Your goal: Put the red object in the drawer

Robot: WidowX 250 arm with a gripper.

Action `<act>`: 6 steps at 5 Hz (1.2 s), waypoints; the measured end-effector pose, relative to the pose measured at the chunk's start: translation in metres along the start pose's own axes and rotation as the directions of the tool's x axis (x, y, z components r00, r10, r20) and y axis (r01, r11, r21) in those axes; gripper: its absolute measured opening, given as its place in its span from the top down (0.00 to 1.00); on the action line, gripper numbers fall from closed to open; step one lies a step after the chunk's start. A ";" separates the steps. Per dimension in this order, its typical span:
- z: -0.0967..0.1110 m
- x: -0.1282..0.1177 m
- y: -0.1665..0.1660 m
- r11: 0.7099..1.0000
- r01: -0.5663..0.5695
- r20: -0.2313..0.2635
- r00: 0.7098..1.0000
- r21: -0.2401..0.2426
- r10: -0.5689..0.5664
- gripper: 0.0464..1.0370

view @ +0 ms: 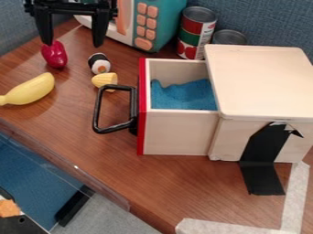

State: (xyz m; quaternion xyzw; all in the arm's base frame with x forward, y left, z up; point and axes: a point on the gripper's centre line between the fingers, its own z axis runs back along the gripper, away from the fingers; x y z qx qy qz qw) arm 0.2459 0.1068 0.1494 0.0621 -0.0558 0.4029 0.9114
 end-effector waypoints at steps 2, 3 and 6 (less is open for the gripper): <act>-0.024 0.017 0.002 0.999 -0.023 -0.101 0.995 -0.049 0.018 0.04; -0.039 0.034 0.000 0.996 -0.025 -0.103 0.995 -0.085 0.016 0.04; -0.071 0.092 0.000 0.962 -0.145 0.024 0.988 -0.231 0.155 0.04</act>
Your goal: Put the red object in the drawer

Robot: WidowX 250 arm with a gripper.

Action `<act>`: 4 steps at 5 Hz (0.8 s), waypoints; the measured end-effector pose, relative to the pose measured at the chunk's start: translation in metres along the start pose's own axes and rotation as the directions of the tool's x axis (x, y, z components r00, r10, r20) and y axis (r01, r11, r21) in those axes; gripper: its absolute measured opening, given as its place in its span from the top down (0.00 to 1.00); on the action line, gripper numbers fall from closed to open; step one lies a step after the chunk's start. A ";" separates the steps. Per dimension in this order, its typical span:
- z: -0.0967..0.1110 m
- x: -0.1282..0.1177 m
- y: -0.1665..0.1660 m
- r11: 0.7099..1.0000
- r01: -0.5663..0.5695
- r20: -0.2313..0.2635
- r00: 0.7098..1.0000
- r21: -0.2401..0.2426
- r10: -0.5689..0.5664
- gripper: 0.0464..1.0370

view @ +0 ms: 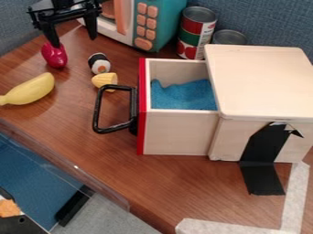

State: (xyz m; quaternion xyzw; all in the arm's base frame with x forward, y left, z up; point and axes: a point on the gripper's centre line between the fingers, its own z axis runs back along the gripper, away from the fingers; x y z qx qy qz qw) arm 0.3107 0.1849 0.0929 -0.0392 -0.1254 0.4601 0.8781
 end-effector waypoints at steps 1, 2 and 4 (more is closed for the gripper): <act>-0.019 0.016 -0.001 0.999 -0.032 0.023 0.999 0.003 0.032 0.04; -0.034 0.034 0.003 0.998 -0.061 0.067 0.996 0.017 0.060 0.04; -0.049 0.052 0.008 0.994 -0.075 0.084 0.994 0.076 0.068 0.04</act>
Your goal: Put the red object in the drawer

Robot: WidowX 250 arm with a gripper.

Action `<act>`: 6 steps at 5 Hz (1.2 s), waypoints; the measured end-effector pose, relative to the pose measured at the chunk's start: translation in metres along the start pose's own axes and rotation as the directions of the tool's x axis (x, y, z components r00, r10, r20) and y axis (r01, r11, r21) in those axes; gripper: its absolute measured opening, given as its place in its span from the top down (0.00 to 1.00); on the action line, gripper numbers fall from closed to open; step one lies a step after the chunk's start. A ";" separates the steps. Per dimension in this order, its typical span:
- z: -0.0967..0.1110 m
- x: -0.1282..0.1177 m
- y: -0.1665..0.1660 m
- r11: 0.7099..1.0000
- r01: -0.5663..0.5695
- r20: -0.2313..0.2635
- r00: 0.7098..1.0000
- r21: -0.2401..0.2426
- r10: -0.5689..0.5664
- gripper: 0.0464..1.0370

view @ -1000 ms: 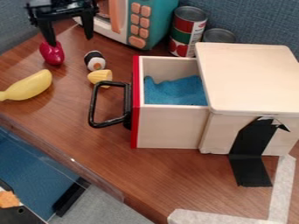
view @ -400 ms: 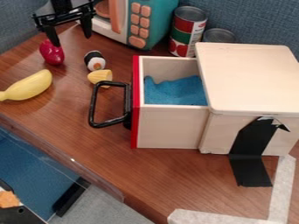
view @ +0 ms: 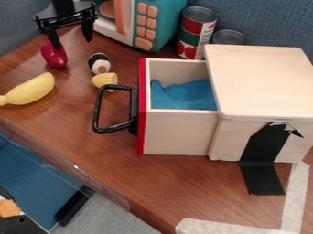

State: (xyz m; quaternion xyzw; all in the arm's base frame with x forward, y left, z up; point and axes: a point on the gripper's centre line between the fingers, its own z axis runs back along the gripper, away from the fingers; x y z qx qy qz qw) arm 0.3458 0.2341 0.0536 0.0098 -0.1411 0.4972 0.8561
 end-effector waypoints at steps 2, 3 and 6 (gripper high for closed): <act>0.000 -0.002 0.008 0.999 -0.014 -0.015 1.000 0.044 0.015 0.04; 0.009 -0.009 0.009 0.999 -0.023 -0.021 0.999 0.022 0.023 0.04; 0.019 0.005 0.022 0.873 -0.487 0.065 0.871 -0.021 0.487 0.04</act>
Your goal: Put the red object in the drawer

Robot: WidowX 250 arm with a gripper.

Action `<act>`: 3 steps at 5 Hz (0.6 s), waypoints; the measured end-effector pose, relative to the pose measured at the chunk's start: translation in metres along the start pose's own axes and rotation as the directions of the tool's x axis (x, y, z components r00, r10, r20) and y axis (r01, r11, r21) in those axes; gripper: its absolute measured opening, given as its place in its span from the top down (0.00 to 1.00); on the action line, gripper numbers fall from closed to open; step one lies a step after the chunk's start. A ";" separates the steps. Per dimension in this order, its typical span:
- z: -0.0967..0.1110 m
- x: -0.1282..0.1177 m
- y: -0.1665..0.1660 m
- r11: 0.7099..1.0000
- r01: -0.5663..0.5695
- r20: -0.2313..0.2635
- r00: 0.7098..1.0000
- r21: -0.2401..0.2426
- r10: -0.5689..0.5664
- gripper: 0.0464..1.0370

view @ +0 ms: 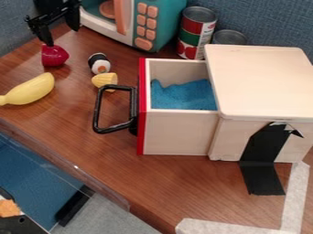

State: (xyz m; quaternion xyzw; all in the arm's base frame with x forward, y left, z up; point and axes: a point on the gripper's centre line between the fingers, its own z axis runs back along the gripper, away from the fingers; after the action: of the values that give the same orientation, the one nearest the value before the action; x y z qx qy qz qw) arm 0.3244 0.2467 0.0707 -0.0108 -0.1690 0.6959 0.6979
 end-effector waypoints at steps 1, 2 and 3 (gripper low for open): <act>-0.006 0.002 0.005 0.979 -0.201 0.077 0.977 0.014 0.200 0.04; -0.014 -0.002 0.003 0.948 -0.312 0.103 0.947 0.067 0.304 0.04; -0.018 0.002 0.000 0.885 -0.446 0.119 0.894 0.134 0.432 0.04</act>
State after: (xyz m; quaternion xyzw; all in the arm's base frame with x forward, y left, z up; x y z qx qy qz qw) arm 0.3285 0.2531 0.0539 0.0364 -0.1367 0.8466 0.5131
